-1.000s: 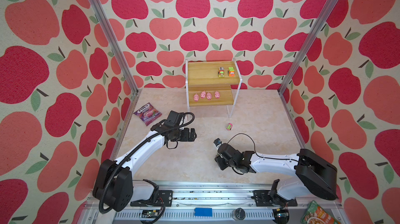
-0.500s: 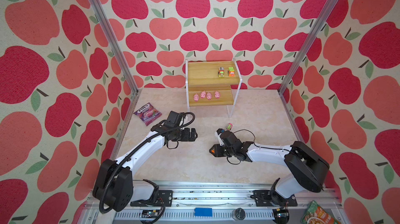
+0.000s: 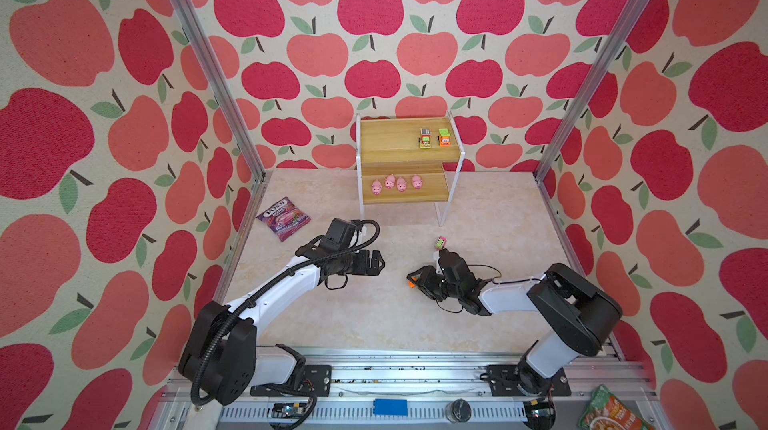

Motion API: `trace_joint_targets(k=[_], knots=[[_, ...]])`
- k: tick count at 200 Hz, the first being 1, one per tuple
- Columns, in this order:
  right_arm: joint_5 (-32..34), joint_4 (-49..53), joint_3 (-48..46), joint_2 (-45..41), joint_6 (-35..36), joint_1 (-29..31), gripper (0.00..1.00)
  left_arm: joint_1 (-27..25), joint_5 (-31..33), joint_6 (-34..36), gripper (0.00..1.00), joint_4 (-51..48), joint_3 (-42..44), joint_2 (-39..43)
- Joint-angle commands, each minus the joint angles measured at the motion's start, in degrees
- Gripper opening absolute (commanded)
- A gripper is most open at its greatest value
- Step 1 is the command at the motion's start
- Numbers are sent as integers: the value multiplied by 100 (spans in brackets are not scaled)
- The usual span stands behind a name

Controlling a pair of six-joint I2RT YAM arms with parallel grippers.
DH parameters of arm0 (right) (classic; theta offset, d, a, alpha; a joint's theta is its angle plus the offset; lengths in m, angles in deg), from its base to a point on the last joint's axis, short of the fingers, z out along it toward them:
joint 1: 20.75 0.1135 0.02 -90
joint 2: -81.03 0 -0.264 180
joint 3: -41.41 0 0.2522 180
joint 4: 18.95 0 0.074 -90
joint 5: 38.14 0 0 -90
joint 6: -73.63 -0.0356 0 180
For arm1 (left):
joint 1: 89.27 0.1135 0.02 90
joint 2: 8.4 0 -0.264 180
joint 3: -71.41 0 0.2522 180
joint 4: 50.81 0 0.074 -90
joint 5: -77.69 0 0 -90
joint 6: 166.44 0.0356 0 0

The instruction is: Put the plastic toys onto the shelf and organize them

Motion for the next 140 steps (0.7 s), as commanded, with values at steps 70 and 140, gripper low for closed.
trace_joint_targets(k=[70, 140], knots=[[790, 461, -690, -819, -579, -266, 61, -181, 64, -59, 99, 362, 39, -344], [2150, 5133, 1701, -1434, 3505, 377, 59, -209, -112, -707, 99, 536, 158, -482]])
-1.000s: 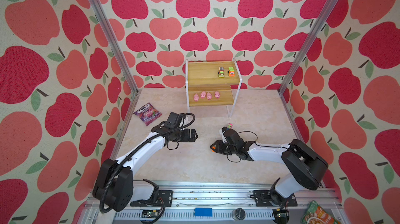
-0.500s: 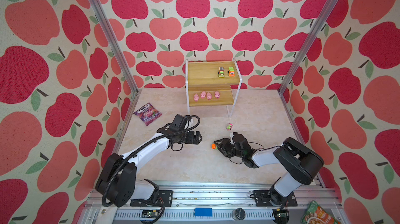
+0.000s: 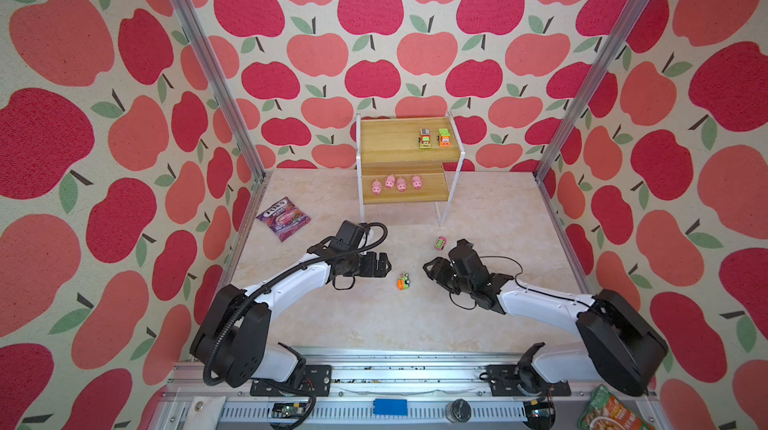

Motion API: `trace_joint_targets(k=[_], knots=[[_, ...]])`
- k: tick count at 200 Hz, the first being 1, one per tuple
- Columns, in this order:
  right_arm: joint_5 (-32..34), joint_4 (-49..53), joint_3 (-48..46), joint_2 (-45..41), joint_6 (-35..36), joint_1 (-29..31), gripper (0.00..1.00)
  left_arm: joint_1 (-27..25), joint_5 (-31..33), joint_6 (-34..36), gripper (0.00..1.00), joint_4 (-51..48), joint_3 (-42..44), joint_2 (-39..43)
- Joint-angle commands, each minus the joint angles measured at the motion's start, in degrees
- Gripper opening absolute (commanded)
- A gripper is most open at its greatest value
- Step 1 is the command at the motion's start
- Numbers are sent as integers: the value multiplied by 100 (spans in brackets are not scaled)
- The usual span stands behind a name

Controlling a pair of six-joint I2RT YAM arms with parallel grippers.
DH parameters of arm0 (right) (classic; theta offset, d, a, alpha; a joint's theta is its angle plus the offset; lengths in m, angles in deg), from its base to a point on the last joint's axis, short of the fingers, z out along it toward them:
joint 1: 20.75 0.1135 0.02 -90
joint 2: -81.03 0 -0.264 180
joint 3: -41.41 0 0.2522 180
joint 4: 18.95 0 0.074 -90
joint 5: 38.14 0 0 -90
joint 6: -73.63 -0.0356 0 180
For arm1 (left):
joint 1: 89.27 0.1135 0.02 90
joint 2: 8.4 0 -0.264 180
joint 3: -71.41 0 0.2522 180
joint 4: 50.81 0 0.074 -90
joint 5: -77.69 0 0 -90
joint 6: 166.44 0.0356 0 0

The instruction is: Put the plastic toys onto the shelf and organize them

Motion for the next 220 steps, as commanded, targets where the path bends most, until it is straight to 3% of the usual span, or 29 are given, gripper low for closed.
trace_joint_targets(k=[1, 41, 83, 153, 220], knots=[[765, 1974, 829, 132, 1881, 450, 59, -11, -86, -366, 99, 143, 112, -3], [1808, 2954, 1944, 1037, 2380, 1554, 59, 239, -218, -761, 99, 357, 417, 243], [2353, 3582, 2808, 2037, 2384, 2238, 65, 704, -344, -998, 99, 526, 782, 714], [2496, 3866, 3460, 2930, 2267, 2249, 68, 886, -491, -953, 99, 608, 939, 980], [2150, 3136, 3178, 3050, 2196, 1941, 58, 886, -478, -860, 99, 504, 958, 1161]])
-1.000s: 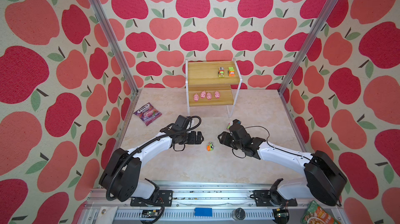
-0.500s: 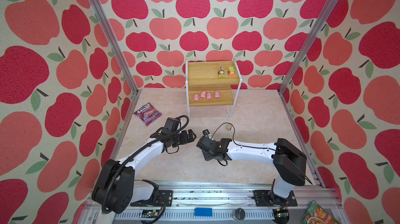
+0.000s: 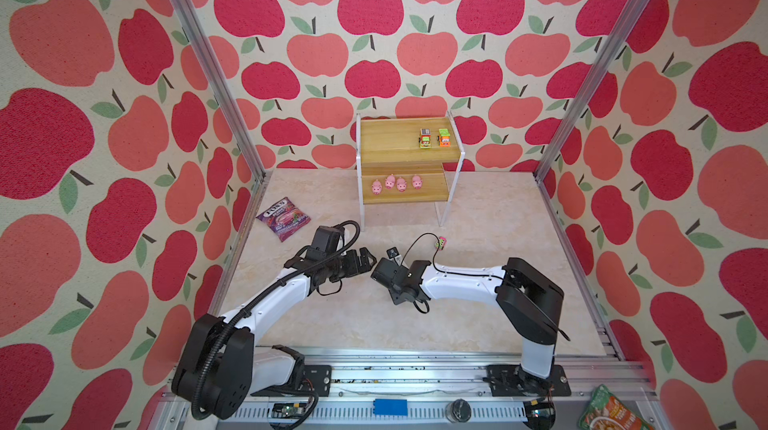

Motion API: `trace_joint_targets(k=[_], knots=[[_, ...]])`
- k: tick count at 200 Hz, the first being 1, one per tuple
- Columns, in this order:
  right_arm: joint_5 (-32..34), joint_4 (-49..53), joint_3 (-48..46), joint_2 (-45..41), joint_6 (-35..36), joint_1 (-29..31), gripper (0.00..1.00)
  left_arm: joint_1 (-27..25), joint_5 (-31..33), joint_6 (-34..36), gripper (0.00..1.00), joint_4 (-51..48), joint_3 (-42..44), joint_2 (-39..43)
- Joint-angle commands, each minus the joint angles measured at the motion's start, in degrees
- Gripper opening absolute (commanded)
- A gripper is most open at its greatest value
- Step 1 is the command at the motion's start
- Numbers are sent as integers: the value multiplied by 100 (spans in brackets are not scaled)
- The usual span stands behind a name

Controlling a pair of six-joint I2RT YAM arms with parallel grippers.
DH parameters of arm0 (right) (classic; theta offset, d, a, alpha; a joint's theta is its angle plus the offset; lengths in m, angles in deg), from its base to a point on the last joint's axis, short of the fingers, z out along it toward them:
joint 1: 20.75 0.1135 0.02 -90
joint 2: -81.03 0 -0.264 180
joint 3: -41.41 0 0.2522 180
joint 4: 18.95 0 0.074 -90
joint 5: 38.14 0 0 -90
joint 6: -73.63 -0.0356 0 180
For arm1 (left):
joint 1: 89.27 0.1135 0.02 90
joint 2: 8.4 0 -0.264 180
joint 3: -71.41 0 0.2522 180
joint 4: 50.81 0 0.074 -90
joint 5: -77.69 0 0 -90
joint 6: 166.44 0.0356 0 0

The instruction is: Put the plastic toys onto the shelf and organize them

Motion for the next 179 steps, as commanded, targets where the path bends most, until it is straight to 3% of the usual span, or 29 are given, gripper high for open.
trace_joint_targets(k=[1, 63, 113, 148, 179], knots=[[-122, -333, -177, 24, -11, -103, 58, 27, -49, 58, 99, -21, 83, 151], [-246, -843, -349, 40, 75, -261, 43, 9, -39, 89, 99, -39, 92, 237], [-514, -1686, -1067, -596, -54, -459, 37, -4, -48, 125, 99, -86, 92, 294], [-1175, -2719, -2020, -1340, -617, -730, 37, -8, -46, 136, 99, -91, 92, 298], [-1925, -4249, -3290, -2018, -1564, -1152, 37, -43, -55, 144, 99, -41, 100, 260]])
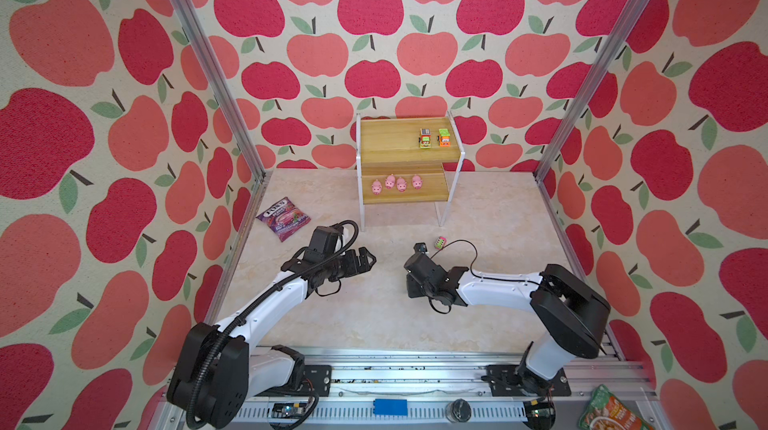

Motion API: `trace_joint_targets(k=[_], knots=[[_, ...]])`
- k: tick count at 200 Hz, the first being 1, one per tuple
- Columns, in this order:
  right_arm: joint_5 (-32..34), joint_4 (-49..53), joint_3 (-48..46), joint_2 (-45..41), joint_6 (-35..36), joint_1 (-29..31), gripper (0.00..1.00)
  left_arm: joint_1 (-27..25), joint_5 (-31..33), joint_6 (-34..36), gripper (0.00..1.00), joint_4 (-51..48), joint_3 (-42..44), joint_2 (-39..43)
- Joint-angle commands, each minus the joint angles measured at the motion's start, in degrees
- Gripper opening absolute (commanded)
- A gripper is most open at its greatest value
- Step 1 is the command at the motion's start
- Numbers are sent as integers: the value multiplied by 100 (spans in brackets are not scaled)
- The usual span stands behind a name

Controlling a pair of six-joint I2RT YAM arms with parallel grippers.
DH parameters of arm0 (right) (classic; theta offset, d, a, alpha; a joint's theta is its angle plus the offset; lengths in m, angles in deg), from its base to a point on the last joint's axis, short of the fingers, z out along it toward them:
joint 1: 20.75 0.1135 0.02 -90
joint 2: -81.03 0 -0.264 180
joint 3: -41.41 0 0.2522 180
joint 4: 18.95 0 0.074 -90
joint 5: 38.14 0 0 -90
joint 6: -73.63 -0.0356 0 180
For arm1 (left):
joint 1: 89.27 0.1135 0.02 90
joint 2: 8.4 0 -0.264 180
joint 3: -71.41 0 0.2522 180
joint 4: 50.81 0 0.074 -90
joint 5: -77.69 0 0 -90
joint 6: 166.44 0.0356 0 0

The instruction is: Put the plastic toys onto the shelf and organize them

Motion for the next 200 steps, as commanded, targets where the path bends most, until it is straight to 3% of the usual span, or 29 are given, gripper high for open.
trace_joint_targets(k=[1, 66, 126, 167, 200], knots=[[-734, -1475, -822, -447, -922, -277, 37, -35, -55, 122, 99, -20, 63, 53], [-1501, -3979, -2783, -868, -3046, -1249, 40, -162, -32, 131, 99, 86, -32, -161], [-1536, -5313, -3679, -331, -4131, -1621, 47, -250, 14, 131, 99, 170, -42, -270], [-1391, -5514, -3923, -138, -4346, -1634, 51, -272, 41, 139, 99, 206, -46, -321], [-1206, -4883, -4028, -508, -4282, -1663, 54, -277, 57, 153, 99, 183, -41, -341]])
